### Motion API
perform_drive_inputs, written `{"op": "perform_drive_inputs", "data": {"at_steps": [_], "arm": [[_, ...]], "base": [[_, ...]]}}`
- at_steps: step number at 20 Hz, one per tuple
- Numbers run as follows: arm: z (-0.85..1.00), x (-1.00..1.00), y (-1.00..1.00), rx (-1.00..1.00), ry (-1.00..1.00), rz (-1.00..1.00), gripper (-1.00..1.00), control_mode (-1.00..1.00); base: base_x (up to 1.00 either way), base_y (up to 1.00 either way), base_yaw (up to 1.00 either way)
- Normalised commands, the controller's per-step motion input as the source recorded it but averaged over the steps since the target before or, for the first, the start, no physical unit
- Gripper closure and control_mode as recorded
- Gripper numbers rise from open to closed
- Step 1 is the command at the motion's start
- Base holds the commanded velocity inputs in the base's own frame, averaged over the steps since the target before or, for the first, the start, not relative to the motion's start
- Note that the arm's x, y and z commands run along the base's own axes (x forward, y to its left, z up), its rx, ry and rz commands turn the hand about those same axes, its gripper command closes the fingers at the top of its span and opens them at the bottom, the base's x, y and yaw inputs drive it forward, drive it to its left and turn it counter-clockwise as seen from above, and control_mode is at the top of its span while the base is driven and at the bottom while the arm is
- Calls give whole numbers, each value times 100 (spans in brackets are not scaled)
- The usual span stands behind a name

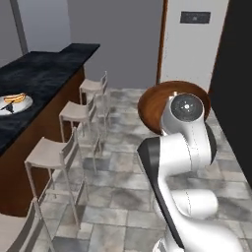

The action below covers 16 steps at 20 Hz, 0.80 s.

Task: Take the smaller bowl and place it next to the appetizer plate on the dining counter , and place the larger bowl next to the plate with cooked food.

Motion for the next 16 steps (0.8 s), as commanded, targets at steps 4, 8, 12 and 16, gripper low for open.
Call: {"op": "perform_drive_inputs", "data": {"at_steps": [4,8,12,16], "arm": [[0,0,0,0,0,0,100,100],[0,0,0,0,0,0,100,100],[0,0,0,0,0,0,100,100],[0,0,0,0,0,0,100,100]], "base": [[99,-2,68],[91,-1,72],[80,0,75],[70,0,77]]}}
